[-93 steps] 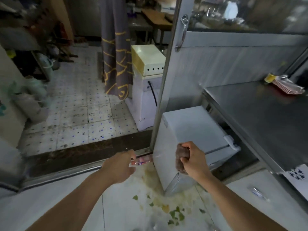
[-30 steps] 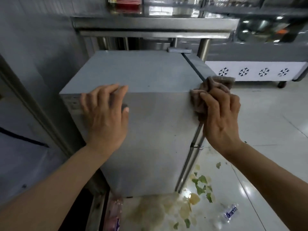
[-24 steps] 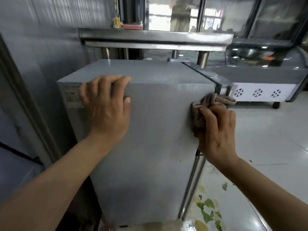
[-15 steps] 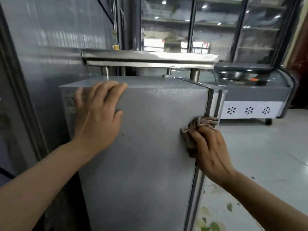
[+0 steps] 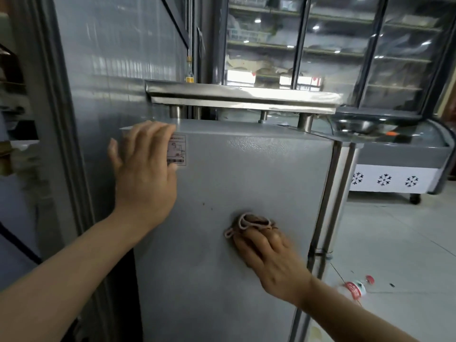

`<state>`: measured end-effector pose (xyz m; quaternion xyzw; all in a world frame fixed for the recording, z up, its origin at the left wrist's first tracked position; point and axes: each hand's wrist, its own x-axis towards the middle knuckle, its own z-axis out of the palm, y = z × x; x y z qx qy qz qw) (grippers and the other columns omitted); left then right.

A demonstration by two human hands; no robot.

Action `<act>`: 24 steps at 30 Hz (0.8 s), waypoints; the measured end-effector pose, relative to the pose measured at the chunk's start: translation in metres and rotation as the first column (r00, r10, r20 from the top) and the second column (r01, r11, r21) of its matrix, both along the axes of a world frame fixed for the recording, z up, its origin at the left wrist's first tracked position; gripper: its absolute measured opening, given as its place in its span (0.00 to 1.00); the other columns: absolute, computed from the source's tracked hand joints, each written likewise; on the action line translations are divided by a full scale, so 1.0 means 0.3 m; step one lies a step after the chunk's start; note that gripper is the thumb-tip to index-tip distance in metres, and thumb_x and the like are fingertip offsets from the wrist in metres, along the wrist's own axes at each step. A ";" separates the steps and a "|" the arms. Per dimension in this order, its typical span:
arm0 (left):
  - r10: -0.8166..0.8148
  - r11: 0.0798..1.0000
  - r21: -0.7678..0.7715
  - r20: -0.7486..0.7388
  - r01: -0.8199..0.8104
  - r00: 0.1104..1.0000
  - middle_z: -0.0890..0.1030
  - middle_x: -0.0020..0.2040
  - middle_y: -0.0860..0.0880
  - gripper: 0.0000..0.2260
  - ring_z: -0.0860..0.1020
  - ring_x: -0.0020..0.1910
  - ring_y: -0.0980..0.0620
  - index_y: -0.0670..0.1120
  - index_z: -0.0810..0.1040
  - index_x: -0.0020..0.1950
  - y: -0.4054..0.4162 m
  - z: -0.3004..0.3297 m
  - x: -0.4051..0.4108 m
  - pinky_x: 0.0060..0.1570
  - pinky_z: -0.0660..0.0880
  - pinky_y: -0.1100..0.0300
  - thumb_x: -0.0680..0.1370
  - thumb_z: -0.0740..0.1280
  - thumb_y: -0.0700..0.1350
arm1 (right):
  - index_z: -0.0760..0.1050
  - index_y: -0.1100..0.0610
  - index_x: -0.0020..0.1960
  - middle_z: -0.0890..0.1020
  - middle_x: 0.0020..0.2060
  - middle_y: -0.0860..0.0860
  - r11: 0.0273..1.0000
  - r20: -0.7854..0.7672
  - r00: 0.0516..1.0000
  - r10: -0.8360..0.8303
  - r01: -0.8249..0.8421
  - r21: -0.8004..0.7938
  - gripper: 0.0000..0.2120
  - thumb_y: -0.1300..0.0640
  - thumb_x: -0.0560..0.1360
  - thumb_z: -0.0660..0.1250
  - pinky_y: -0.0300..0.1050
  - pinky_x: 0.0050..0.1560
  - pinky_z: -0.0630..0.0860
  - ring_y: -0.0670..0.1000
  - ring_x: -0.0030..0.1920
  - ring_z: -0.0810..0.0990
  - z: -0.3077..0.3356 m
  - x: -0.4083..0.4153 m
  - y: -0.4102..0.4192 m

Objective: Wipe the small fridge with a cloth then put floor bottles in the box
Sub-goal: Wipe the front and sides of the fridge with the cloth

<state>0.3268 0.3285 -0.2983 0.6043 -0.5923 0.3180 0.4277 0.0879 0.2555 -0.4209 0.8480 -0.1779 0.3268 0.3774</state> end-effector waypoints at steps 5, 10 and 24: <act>0.028 0.999 0.036 0.090 -0.032 0.996 0.70 0.67 0.42 0.29 0.65 0.68 0.42 0.42 0.68 0.68 0.046 0.021 0.089 0.65 0.56 0.33 0.68 0.70 0.35 | 0.65 0.56 0.70 0.65 0.65 0.57 0.996 0.105 0.993 0.050 -0.041 -0.083 0.26 0.51 0.74 0.63 0.51 0.55 0.65 0.58 0.55 0.70 0.225 0.051 -0.023; 0.025 1.000 0.017 0.022 -0.025 0.999 0.68 0.70 0.42 0.27 0.66 0.69 0.41 0.42 0.66 0.71 0.058 0.000 0.151 0.65 0.59 0.36 0.72 0.67 0.38 | 0.65 0.59 0.71 0.63 0.68 0.57 0.998 0.446 0.894 0.039 -0.016 -0.055 0.26 0.52 0.75 0.59 0.53 0.56 0.64 0.61 0.57 0.67 0.389 0.260 -0.007; -0.104 0.989 0.105 0.032 0.100 0.994 0.65 0.73 0.45 0.38 0.64 0.71 0.46 0.44 0.58 0.75 0.098 -0.022 0.244 0.68 0.62 0.50 0.69 0.72 0.36 | 0.68 0.57 0.71 0.72 0.68 0.54 0.977 0.210 0.969 0.128 -0.087 -0.192 0.24 0.52 0.76 0.62 0.52 0.61 0.61 0.58 0.55 0.69 0.351 0.346 0.012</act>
